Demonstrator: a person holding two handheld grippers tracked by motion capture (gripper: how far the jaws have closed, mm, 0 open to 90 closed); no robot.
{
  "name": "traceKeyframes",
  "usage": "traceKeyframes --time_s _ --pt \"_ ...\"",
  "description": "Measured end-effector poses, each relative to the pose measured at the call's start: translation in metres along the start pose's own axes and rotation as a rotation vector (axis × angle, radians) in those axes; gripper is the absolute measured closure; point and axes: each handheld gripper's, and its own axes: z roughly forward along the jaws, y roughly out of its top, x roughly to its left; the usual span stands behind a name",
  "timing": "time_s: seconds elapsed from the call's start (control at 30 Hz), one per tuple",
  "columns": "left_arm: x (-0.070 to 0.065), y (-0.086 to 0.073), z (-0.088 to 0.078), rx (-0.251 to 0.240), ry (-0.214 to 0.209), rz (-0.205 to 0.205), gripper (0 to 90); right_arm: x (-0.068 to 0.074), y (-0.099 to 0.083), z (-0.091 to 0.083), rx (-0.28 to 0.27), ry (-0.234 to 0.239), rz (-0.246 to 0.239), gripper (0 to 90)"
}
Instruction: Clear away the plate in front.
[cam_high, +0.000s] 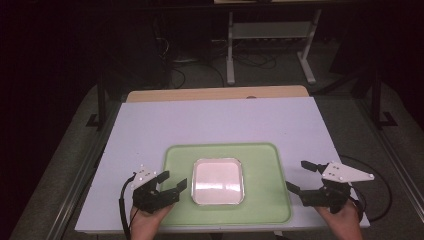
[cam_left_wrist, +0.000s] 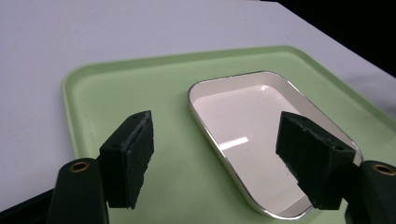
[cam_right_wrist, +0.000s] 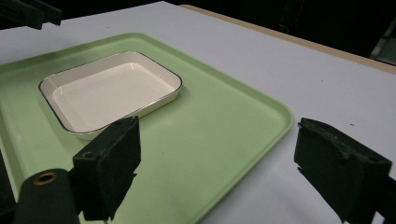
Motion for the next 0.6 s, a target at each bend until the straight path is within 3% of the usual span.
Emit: traceKeyframes --time_s 0.17,0.4,0.6 --pt "0.001 0.001 -0.007 -0.011 -0.004 0.046 25.7 -0.001 0.0 -0.001 0.002 -0.003 0.002 13.8" --pt "0.007 -0.003 -0.013 -0.003 -0.024 0.063 25.2 0.0 0.0 0.0 0.004 -0.003 -0.001 13.8" --pt "0.012 -0.007 -0.023 -0.012 -0.02 0.108 25.2 0.0 0.0 0.0 0.006 -0.002 -0.004 13.8"
